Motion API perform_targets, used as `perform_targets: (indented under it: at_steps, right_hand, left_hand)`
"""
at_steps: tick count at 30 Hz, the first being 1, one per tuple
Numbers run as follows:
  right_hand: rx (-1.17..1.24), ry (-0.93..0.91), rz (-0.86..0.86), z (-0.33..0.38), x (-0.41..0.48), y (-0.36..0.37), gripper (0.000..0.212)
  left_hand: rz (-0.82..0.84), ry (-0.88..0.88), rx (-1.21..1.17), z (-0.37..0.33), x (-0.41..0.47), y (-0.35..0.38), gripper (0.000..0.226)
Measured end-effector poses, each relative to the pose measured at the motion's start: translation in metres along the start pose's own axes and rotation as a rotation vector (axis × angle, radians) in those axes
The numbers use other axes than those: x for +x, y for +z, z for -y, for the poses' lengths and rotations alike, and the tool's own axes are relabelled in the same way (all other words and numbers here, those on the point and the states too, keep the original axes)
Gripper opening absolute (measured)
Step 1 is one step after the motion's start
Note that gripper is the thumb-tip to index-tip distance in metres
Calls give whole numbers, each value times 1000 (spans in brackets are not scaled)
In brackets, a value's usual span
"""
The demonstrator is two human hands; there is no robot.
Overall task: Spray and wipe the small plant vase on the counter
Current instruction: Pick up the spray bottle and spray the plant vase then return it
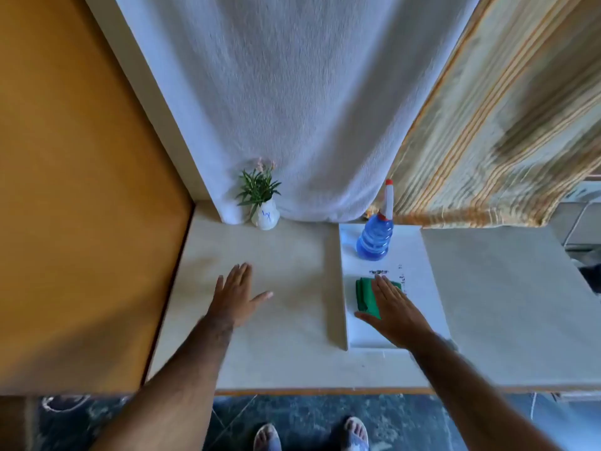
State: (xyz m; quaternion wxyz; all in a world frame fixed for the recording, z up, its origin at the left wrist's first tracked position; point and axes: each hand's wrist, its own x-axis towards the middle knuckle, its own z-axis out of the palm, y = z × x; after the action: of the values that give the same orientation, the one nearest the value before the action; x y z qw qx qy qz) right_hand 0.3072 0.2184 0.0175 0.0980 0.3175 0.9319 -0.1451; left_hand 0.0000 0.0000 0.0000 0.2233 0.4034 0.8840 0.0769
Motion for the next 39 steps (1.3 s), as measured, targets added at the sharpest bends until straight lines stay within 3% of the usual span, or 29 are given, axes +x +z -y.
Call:
perform_targets:
  at_steps: [3,7,13,18,22,28,31,36,39]
  right_hand:
    - [-15,33,1,-7,-8,31,134]
    - [-105,39,-45,-13,-6,69,114]
    - [-55,36,-94,-9,-7,81,104]
    - [290,190,-196,-5,17,39,100]
    - [574,308,-452,-11,67,-16,92]
    - [883,276,-602,-20,139,-77,114]
    - [875,178,-609,-20,152,-86,88]
    - [966,173,-593,-18,157,-83,44]
    - [973,180,-640,-19,152,-73,34]
  left_hand:
    - [75,-24,78,4,-8,29,95]
    - [5,28,90,19,-12,67,111]
    - [-103,44,124,32,-17,94,97]
    - [-146,47,152,34,-16,101,92]
    - [-181,70,150,36,-11,106,91]
    - [-205,87,174,39,-11,109,93]
    - [-226,94,189,39,-12,110,93]
    - [-235,88,212,40,-11,114,93]
    - [-241,81,227,40,-12,116,93]
